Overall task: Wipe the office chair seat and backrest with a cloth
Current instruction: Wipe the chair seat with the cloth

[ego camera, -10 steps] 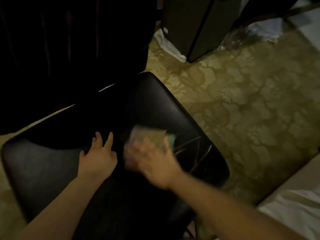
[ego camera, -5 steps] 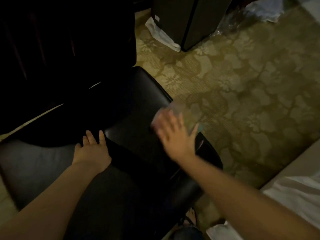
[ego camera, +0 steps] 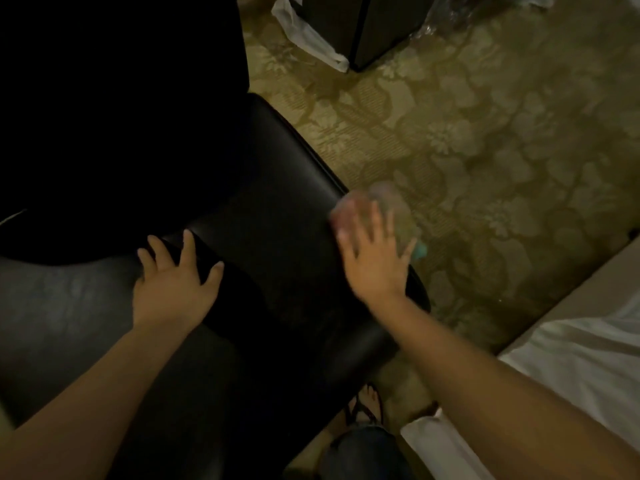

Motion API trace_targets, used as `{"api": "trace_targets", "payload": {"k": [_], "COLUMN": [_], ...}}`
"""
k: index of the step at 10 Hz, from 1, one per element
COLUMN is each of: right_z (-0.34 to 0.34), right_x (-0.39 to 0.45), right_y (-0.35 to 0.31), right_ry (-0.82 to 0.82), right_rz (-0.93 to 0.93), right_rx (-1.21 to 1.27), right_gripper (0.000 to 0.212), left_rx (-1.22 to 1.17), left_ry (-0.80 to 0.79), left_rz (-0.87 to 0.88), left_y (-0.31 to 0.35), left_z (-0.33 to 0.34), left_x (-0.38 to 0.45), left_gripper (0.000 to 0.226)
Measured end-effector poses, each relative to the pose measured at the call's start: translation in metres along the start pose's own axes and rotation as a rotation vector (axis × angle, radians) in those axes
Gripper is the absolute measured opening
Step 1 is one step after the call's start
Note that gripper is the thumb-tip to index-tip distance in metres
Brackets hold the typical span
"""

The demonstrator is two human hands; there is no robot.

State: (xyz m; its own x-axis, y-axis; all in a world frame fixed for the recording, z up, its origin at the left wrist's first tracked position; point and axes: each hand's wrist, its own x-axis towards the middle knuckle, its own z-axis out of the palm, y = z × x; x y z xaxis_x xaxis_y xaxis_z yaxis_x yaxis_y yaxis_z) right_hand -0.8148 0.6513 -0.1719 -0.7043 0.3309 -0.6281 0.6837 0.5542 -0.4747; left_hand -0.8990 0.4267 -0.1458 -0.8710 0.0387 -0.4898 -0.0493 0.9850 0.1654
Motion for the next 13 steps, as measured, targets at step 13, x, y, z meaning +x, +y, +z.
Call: {"api": "trace_targets", "payload": {"k": [13], "right_z": [0.040], "right_x": [-0.062], "right_y": [0.084], "right_ry": [0.258], "right_rz": [-0.975], "right_rx": [-0.789], "right_gripper": [0.051], "left_rx": [0.041], "left_ry": [0.058], "left_rz": [0.185], "left_y": [0.024], "left_z": [-0.001], "left_x": [-0.012], "left_gripper": [0.051]}}
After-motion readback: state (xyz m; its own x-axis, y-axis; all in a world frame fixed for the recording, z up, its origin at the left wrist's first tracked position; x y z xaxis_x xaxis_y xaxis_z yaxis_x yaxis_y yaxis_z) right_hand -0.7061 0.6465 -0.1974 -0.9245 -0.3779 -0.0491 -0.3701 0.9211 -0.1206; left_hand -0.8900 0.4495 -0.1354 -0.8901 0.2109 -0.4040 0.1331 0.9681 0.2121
